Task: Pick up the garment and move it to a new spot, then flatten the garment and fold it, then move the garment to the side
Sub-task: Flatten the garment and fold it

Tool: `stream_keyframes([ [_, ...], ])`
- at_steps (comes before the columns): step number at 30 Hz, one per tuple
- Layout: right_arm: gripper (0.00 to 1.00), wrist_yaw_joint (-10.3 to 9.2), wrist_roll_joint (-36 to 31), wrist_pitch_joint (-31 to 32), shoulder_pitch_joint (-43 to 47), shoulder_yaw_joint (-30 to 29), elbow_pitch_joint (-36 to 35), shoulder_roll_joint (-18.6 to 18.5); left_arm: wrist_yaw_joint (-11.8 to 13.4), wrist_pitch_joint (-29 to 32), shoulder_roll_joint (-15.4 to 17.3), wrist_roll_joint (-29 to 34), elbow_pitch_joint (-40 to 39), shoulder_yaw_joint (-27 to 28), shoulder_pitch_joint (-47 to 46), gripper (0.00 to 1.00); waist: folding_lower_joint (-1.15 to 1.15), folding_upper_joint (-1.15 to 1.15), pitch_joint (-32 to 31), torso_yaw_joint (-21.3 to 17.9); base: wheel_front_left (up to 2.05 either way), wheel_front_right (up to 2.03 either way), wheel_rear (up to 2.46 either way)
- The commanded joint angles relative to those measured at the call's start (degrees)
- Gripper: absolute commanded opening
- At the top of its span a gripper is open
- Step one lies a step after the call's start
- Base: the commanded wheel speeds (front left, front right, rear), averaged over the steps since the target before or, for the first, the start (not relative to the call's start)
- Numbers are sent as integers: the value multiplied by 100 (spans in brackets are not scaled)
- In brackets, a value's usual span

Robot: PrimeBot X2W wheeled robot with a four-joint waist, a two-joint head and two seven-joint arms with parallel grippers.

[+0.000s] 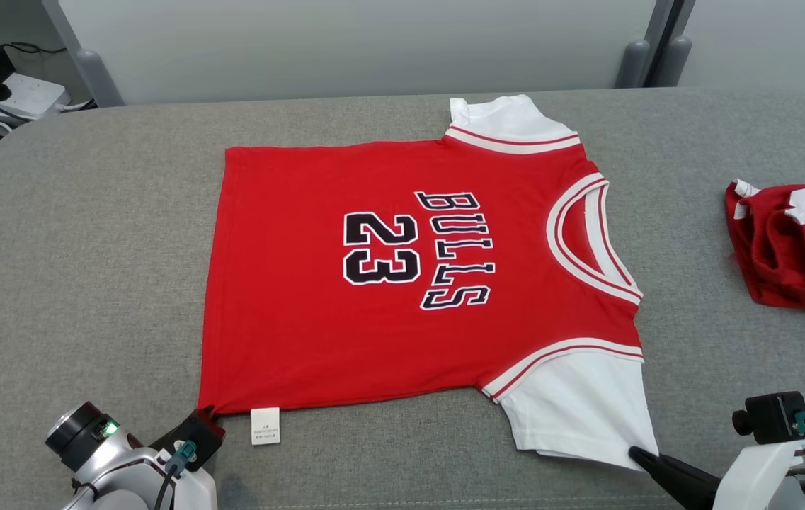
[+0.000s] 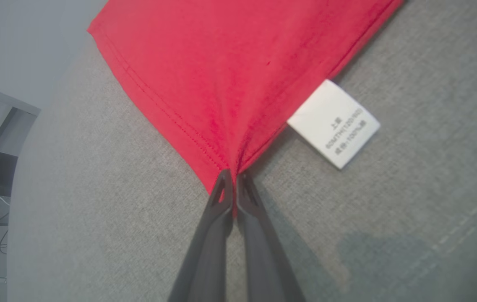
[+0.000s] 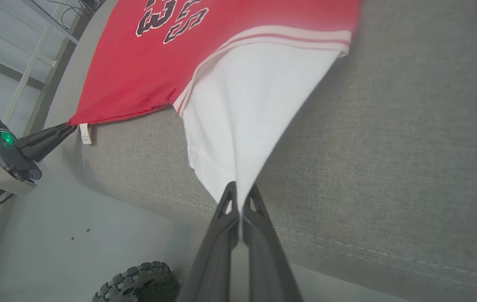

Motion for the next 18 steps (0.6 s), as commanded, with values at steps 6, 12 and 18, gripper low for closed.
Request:
stream_keyframes([
  [6, 0, -15, 155, 304, 67, 199, -176, -331, -82, -34, 315, -110, 28, 16, -229, 0, 0, 0, -170, 40, 0, 0, 0],
  [12, 0, -15, 282, 590, 147, 239, -290, -477, -131, -34, 383, -191, 122, -131, -128, 0, 0, 0, -303, 63, 0, 0, 0],
  [18, 0, -15, 380, 861, 263, 262, -473, -577, -181, -34, 419, -271, 253, -299, -69, 0, 0, 0, -355, 72, 0, 0, 0],
])
